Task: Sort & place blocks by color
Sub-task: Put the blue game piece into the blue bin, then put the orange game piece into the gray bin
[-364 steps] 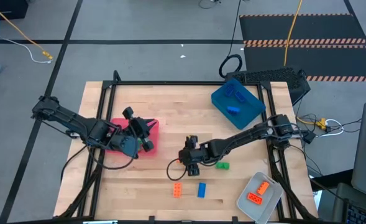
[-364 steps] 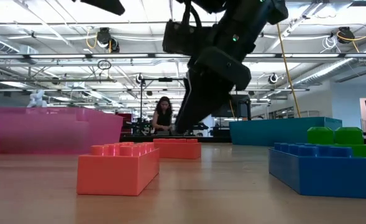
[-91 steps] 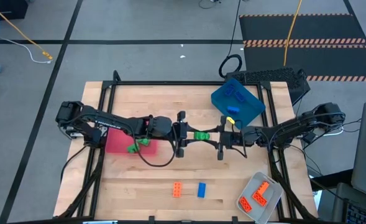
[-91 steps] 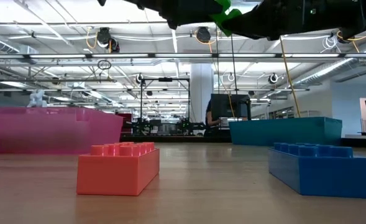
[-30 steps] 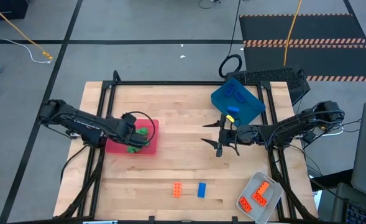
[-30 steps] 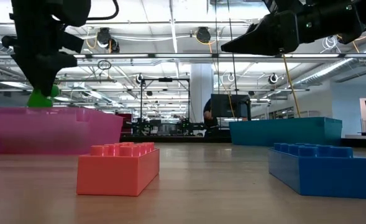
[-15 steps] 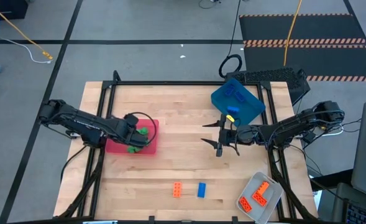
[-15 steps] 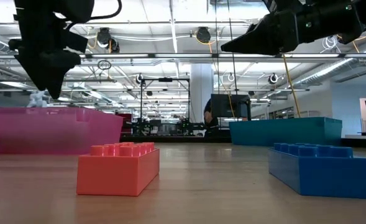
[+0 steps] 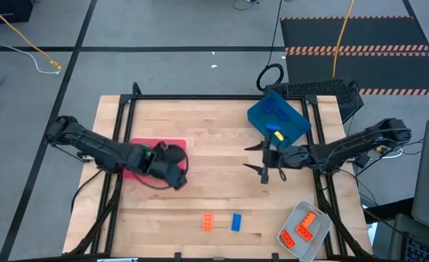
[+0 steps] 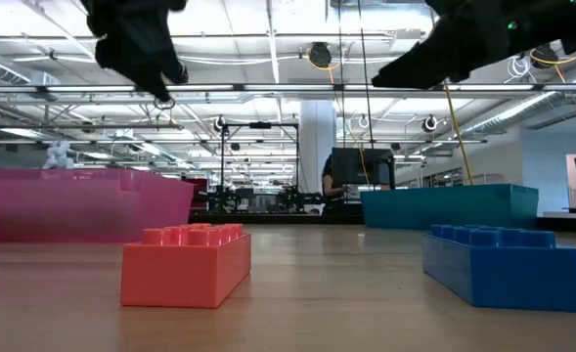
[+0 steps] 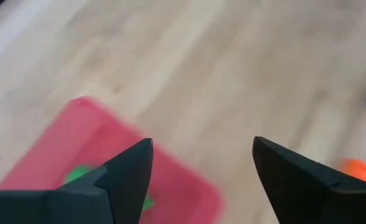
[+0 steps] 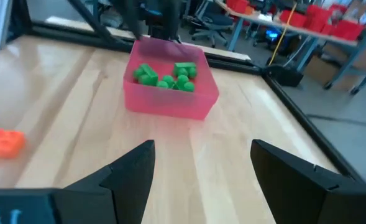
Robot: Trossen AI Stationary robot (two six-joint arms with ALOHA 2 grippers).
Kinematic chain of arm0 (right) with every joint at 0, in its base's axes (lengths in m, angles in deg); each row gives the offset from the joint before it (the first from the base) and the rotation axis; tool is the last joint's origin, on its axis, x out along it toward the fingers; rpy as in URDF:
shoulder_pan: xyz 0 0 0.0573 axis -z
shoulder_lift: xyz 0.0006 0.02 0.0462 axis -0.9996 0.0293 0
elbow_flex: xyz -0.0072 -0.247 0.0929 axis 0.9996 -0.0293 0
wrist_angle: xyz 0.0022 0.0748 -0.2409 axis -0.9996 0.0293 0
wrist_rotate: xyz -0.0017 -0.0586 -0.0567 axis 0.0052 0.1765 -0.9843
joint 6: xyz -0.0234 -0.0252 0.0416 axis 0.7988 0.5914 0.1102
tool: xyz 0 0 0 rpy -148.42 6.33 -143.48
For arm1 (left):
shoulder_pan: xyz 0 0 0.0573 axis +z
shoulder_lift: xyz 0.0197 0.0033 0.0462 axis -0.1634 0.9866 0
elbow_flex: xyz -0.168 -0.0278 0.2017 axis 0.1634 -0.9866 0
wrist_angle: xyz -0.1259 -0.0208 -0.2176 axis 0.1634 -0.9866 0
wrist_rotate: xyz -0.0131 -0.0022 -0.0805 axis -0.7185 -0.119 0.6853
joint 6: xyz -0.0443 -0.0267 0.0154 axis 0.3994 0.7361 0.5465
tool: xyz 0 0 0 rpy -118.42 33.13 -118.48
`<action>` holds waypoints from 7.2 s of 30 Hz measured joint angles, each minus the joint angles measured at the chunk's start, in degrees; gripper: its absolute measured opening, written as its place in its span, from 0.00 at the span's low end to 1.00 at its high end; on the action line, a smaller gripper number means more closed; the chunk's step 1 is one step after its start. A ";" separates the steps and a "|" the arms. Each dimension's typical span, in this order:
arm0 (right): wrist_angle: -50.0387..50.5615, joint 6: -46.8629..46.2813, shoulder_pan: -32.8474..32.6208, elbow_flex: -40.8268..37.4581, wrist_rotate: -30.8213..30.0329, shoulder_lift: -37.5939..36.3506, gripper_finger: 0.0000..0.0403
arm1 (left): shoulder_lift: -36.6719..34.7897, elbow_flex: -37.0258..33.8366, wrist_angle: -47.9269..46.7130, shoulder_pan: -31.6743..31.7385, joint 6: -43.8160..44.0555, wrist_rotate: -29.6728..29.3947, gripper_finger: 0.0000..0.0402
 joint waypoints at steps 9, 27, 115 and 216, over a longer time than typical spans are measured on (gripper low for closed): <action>16.23 -7.04 -2.52 0.02 3.19 -11.00 0.64 | 0.28 0.00 10.93 -10.10 -4.08 0.04 0.61; 46.95 2.24 -12.35 30.92 13.24 16.80 0.64 | 4.85 -0.02 16.83 -16.05 -4.26 0.13 0.60; 62.68 -0.43 -0.98 28.11 -9.54 19.09 0.33 | 19.12 -0.02 39.06 -12.83 -30.14 -7.03 0.60; 2.00 -12.87 6.57 0.70 26.77 -6.36 0.74 | 26.28 5.22 25.81 -18.43 -42.46 16.25 0.60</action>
